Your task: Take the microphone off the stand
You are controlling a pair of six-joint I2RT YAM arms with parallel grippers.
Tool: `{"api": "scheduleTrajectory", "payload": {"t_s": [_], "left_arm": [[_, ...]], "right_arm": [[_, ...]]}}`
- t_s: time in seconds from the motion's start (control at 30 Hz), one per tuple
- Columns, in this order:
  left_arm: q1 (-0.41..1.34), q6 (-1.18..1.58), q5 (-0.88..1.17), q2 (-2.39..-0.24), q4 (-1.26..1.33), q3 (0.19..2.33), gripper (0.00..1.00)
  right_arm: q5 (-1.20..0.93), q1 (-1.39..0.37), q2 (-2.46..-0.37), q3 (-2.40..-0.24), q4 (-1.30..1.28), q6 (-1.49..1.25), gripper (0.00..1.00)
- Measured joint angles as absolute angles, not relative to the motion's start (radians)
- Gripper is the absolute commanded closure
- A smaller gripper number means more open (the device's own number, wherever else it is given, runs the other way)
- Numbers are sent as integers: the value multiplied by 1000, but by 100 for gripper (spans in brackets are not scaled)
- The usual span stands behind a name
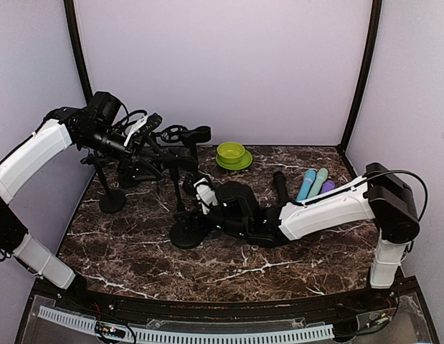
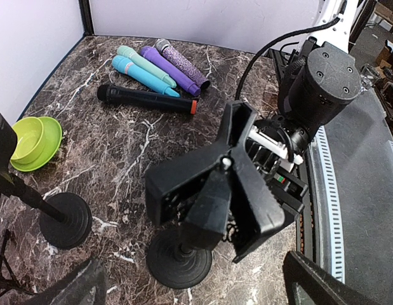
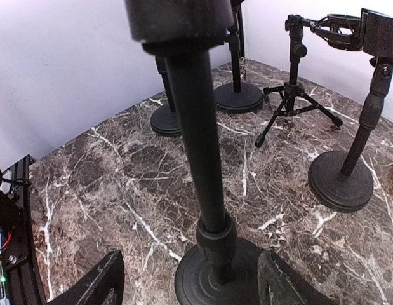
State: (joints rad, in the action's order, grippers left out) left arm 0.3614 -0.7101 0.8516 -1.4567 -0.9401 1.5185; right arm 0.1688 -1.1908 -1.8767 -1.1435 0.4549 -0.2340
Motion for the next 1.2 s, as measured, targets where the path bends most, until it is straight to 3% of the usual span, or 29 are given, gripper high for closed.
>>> {"api": "scheduleTrajectory", "payload": {"t_s": [0.17,0.4,0.63,1.2], "left_arm": [[361,-710,851,-1457,-940,1518,1],[361,-710,851,-1457,-940,1518,1],[360,-710,851,-1457,-940,1518,1],[304,-710,850,-1446,-936,1462,1]], "right_arm": [[182,-1191,-1926,-1211,444,-215,38],[231,-1192,-1996,-1283,416,-202,64],[300,-1195,-2024,-1299,395,-198,99],[311,-1144,-1905,-1276,284,-223,100]]}}
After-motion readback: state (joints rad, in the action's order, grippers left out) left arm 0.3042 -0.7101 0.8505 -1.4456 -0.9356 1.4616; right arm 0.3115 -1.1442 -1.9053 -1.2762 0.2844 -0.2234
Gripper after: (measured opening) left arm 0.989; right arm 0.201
